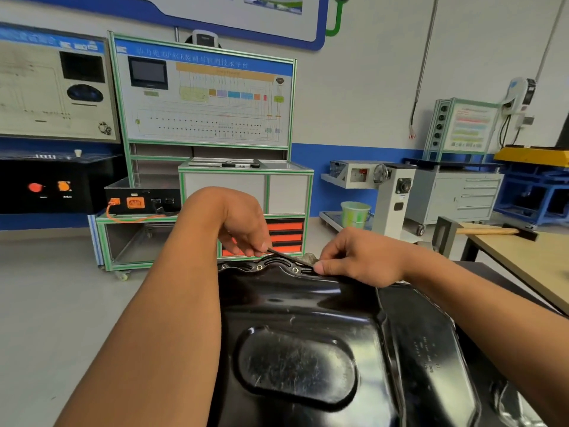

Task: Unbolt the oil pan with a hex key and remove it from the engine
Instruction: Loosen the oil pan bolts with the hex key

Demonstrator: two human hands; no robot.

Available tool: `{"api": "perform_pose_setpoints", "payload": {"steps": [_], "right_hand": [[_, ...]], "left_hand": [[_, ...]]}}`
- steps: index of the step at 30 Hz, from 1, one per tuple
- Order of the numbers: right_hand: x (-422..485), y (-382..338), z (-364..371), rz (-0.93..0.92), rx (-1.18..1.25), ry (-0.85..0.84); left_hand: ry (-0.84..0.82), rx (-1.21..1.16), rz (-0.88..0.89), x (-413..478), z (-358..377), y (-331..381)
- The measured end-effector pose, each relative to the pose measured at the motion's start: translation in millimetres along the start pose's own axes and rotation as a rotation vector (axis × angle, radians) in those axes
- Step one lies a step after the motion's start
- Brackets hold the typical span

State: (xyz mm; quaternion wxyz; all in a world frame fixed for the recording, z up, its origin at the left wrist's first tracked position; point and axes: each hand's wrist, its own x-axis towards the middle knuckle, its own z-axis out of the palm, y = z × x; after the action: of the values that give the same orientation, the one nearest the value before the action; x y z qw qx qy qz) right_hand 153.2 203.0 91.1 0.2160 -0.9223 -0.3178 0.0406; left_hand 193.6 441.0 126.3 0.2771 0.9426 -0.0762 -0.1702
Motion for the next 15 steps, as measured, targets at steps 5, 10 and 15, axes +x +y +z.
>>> {"api": "perform_pose_setpoints", "payload": {"steps": [5, 10, 15], "right_hand": [[5.8, -9.7, 0.8, -0.002, -0.117, 0.001], [7.8, -16.2, 0.7, -0.004, -0.085, -0.011], [16.8, -14.1, 12.6, 0.086, 0.310, 0.103]], "left_hand": [[0.012, -0.040, -0.030, -1.7, 3.6, -0.7], [0.212, -0.494, 0.274, -5.4, -3.1, 4.2], [0.444, -0.631, 0.454, 13.4, 16.0, 36.2]]}}
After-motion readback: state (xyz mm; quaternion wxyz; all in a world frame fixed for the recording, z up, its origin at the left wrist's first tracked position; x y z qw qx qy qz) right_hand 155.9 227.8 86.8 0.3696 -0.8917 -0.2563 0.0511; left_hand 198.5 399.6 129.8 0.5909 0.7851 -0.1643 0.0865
